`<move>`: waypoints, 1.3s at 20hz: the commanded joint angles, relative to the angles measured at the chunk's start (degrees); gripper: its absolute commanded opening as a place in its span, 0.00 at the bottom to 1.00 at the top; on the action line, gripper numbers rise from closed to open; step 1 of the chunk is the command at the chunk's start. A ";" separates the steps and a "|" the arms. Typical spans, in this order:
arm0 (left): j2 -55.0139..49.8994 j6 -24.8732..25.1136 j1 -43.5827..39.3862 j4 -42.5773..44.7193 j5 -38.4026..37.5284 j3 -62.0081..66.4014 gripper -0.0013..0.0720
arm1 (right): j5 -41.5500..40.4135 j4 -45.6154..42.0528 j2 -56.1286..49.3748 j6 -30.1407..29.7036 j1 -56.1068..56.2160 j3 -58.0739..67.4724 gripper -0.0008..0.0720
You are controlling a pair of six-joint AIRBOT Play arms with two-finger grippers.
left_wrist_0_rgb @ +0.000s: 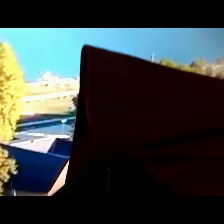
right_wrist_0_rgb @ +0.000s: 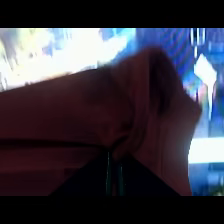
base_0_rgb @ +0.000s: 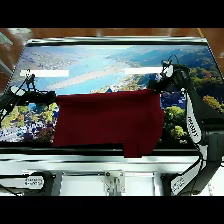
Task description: Fold the shirts.
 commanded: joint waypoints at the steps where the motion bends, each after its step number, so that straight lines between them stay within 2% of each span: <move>1: -0.13 -4.22 -0.04 9.05 -9.49 -0.02 0.07 | 13.27 -0.44 0.39 0.37 0.04 -1.33 0.11; 5: -1.07 -6.19 -0.07 10.80 -11.63 -0.02 0.07 | 12.17 1.64 0.37 2.97 0.09 -6.75 0.11; 6: -1.29 -7.26 -0.04 10.78 -11.63 -0.02 0.12 | 12.55 1.62 0.39 3.04 0.09 -7.13 0.11; 7: -1.27 -7.52 -0.04 10.08 -11.67 0.00 0.41 | 13.16 1.62 0.61 3.19 0.09 -7.13 0.17; 8: -1.11 -7.52 -0.04 9.09 -12.37 0.04 0.77 | 13.46 1.66 1.27 3.17 0.02 -7.10 0.44; 9: -1.05 -7.17 -0.04 9.11 -14.69 0.66 0.84 | 13.73 1.53 2.54 2.49 0.04 -7.06 0.78; 10: -1.05 -5.86 0.11 9.14 -17.73 1.70 0.84 | 13.75 1.44 4.11 1.36 0.04 -7.06 0.87; 12: -0.76 -4.39 1.36 9.77 -25.64 5.07 0.84 | 15.13 -2.01 8.57 -0.72 0.04 -7.06 0.88; 14: 1.20 -2.75 3.67 10.21 -31.93 6.69 0.84 | 20.31 -9.42 13.00 -3.78 0.02 -7.08 0.87; 16: 5.31 -1.29 7.39 10.86 -35.26 4.66 0.84 | 26.64 -18.08 16.81 -8.70 -1.07 -7.54 0.87; 17: 8.04 -0.02 9.86 10.60 -36.00 1.44 0.85 | 28.41 -17.27 18.53 -10.40 -3.08 -8.90 0.85; 18: 11.08 2.25 12.63 9.49 -36.26 -3.56 0.87 | 28.96 -13.62 20.55 -10.43 -6.05 -11.41 0.85; 19: 13.79 4.22 15.45 8.09 -36.20 -9.11 0.94 | 28.26 -7.28 22.82 -10.45 -9.79 -15.10 0.85; 22: 19.56 10.38 24.13 3.85 -33.44 -25.03 0.94 | 22.32 10.40 28.83 -10.49 -19.52 -27.96 0.87; 24: 19.61 12.11 27.71 3.02 -29.99 -29.97 0.94 | 18.97 17.03 31.08 -10.97 -22.86 -34.16 0.87; 26: 18.78 12.96 28.09 2.86 -26.62 -31.87 0.94 | 17.33 18.56 31.78 -11.04 -23.56 -37.24 0.87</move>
